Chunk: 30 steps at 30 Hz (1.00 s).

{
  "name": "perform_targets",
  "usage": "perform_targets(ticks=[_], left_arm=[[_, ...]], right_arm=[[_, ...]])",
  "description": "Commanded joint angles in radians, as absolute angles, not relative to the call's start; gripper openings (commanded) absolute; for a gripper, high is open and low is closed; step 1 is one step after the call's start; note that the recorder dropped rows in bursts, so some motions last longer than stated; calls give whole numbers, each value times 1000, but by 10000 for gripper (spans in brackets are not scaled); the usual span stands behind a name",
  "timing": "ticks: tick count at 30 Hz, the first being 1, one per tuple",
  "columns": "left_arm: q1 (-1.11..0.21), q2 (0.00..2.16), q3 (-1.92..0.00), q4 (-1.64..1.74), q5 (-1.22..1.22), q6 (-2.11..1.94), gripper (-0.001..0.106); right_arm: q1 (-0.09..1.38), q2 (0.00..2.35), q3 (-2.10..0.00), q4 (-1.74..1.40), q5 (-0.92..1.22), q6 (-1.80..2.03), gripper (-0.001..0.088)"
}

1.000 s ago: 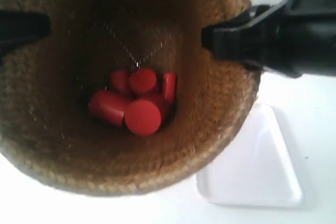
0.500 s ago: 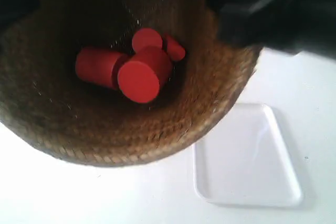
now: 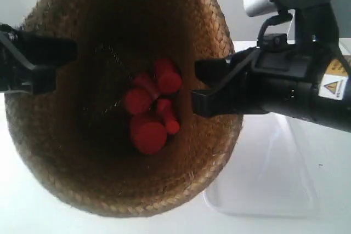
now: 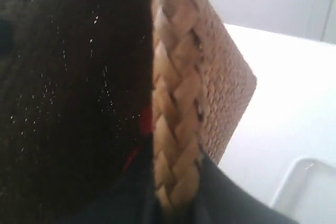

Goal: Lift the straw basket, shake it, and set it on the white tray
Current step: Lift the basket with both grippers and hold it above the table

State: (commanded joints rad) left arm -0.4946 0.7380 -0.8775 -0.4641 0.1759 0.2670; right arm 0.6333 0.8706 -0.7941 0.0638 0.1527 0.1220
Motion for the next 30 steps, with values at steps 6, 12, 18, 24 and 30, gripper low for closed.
perform_targets(ticks=[6, 12, 18, 24, 30], left_arm=[[-495, 851, -749, -508, 85, 237, 0], [-497, 799, -691, -480, -6, 294, 0], [-502, 706, -868, -503, 134, 244, 0], [-502, 836, -750, -444, 81, 279, 0], [-502, 740, -860, -479, 210, 262, 0]], right_arm=[[599, 985, -668, 86, 36, 131, 0], [616, 904, -653, 12, -29, 114, 0], [632, 802, -786, 97, 118, 169, 0], [604, 942, -654, 50, 6, 66, 0], [630, 795, -776, 115, 86, 162, 0]])
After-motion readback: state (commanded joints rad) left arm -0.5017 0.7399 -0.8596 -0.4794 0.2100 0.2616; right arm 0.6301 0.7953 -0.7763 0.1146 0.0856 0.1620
